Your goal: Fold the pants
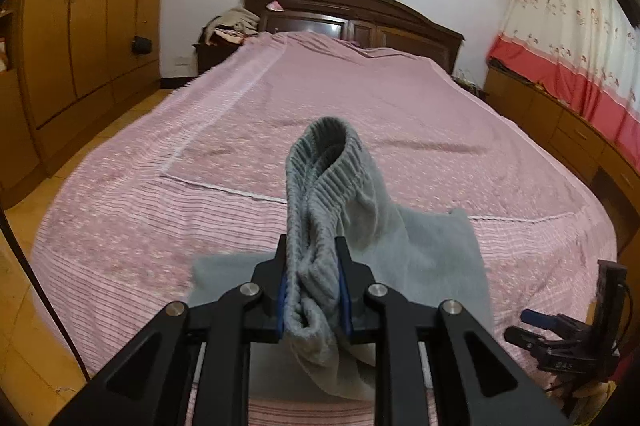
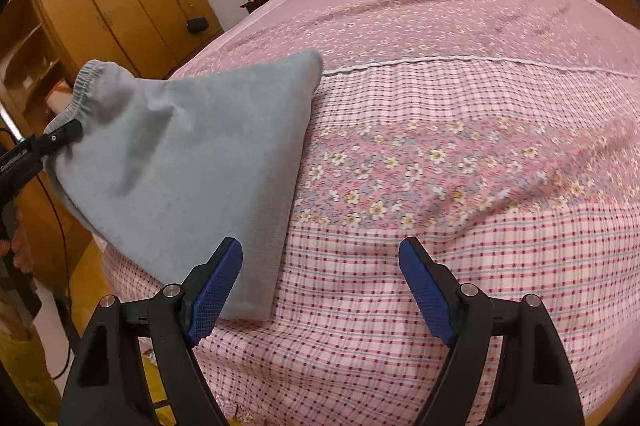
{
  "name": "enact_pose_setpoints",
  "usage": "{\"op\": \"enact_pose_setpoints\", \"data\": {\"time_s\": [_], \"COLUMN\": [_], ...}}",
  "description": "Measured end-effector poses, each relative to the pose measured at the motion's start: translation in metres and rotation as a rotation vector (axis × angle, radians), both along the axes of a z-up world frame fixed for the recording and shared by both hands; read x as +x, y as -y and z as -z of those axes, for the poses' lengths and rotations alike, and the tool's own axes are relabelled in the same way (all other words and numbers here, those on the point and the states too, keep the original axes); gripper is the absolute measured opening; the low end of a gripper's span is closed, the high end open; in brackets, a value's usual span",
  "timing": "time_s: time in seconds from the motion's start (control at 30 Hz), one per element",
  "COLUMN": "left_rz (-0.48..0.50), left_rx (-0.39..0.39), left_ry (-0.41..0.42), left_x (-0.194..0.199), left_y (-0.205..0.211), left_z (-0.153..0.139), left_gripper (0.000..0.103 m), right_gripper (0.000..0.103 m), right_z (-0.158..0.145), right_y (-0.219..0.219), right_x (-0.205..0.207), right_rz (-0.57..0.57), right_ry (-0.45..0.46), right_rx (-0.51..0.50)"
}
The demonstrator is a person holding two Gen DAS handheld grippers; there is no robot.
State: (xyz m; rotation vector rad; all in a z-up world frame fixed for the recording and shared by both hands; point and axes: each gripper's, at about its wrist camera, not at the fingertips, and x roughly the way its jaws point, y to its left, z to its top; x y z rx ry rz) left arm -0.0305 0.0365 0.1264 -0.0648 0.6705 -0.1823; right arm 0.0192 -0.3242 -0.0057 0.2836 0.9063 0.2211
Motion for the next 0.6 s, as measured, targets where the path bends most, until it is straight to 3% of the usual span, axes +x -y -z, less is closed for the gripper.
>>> {"op": "enact_pose_setpoints", "data": {"time_s": [0.17,0.6], "left_rz": [-0.066,-0.102], "left_rx": [-0.010,-0.075], "left_ry": [-0.039,-0.216], "left_x": [0.006,0.030], "left_y": [-0.032,-0.080], "left_z": [0.011,0.089], "left_gripper": [0.020,0.022], "right_gripper": [0.083,0.083], "right_z": [0.002,0.010], "right_y": [-0.011,-0.038], "right_x": [0.003,0.022], "right_rz": [-0.016,-0.060], "right_ry": [-0.008,-0.046], "right_rx": [-0.021,-0.063]}}
